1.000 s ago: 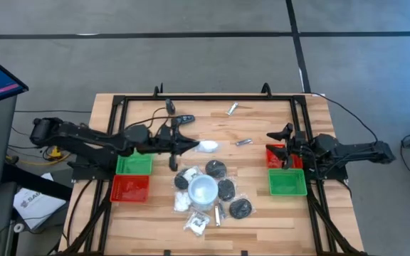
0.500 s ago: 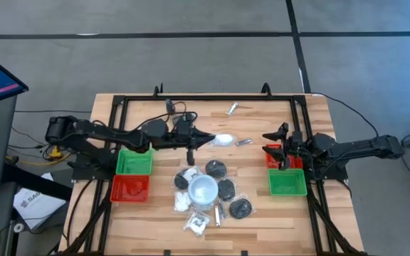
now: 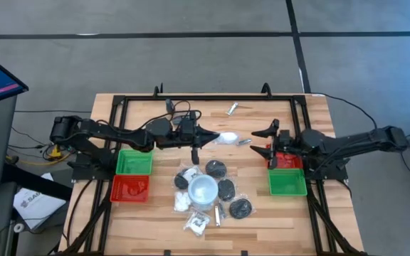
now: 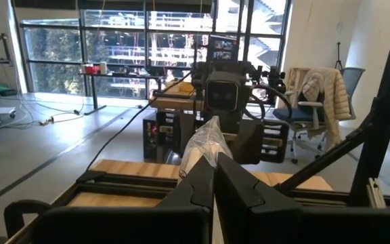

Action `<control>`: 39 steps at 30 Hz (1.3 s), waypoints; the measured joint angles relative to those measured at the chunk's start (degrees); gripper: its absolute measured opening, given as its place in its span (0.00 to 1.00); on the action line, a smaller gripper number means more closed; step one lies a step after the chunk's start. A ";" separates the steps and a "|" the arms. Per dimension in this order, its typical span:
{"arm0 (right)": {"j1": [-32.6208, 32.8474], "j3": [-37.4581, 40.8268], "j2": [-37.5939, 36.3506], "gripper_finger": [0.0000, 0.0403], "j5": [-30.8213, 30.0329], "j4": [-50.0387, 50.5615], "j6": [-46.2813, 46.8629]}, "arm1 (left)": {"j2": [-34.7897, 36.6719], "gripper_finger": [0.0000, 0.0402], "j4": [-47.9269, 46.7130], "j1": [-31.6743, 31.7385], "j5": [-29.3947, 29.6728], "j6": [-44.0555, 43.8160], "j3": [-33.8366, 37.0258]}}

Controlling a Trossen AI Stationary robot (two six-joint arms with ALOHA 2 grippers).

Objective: Pick & Place Travel size toiletries
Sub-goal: Put the white vanity pack into the right red bin

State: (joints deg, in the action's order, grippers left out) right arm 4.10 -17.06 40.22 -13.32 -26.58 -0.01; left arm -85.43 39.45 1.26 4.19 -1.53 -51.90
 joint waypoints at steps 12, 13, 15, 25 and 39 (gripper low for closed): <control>0.00 -7.56 13.13 0.59 1.96 -4.28 -0.61 | 0.00 0.00 0.20 -0.02 0.02 0.23 0.00; 0.00 -8.09 14.04 0.59 1.95 -4.38 -0.61 | 0.00 0.00 0.20 -0.02 0.02 0.23 0.00; 0.00 -9.19 16.20 0.59 1.95 -4.93 -0.63 | 0.00 0.00 0.20 -0.02 0.02 0.23 0.00; 0.00 -12.56 21.45 0.49 2.96 -5.52 -3.02 | 0.00 0.00 0.08 -0.02 0.02 0.26 0.00; 0.00 -12.56 21.10 0.05 3.13 -4.06 -3.87 | 0.00 0.01 -0.20 -0.04 0.04 1.74 0.00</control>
State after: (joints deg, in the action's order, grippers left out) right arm 4.10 -29.63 61.32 -10.19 -30.63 -3.88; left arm -85.43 39.25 1.21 4.23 0.21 -51.90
